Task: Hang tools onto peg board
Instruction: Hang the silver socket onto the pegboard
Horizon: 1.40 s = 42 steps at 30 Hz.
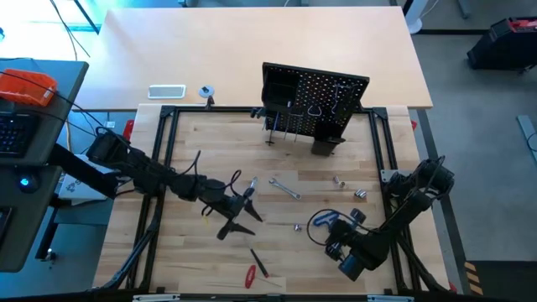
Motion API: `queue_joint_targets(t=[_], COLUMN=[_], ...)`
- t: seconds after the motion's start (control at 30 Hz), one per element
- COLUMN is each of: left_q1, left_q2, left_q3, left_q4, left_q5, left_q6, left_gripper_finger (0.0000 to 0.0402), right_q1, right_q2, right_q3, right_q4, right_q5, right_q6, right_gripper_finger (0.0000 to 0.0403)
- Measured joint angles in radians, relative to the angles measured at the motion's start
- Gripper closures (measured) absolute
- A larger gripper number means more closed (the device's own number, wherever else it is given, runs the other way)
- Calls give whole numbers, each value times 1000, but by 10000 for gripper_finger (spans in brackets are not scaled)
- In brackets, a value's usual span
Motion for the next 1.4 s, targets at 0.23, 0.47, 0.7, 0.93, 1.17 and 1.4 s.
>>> queue_joint_targets(t=[0.23, 0.47, 0.7, 0.93, 1.17, 1.4], left_q1=[10, 9, 6, 6, 28, 70], left_q2=[40, 180, 313, 349, 349, 349], left_q3=[2, 53, 154, 199, 202, 202], left_q4=[59, 85, 85, 81, 84, 96], left_q5=[-8, -25, -25, -24, -34, -45], left_q6=[-20, -46, -47, -46, -19, -37], left_gripper_finger=[186, 186, 186, 186, 186, 186], right_q1=[0, -7, -32, -34, -28, -24], right_q2=[0, 16, 98, 165, 183, 186], right_q3=[4, 5, 5, 9, 8, 52], right_q4=[19, 108, 40, 56, 85, 14], right_q5=[-7, 31, -6, 14, 29, 67], right_q6=[18, 37, 158, 193, 196, 200], right_gripper_finger=[403, 355, 285, 307, 390, 399])
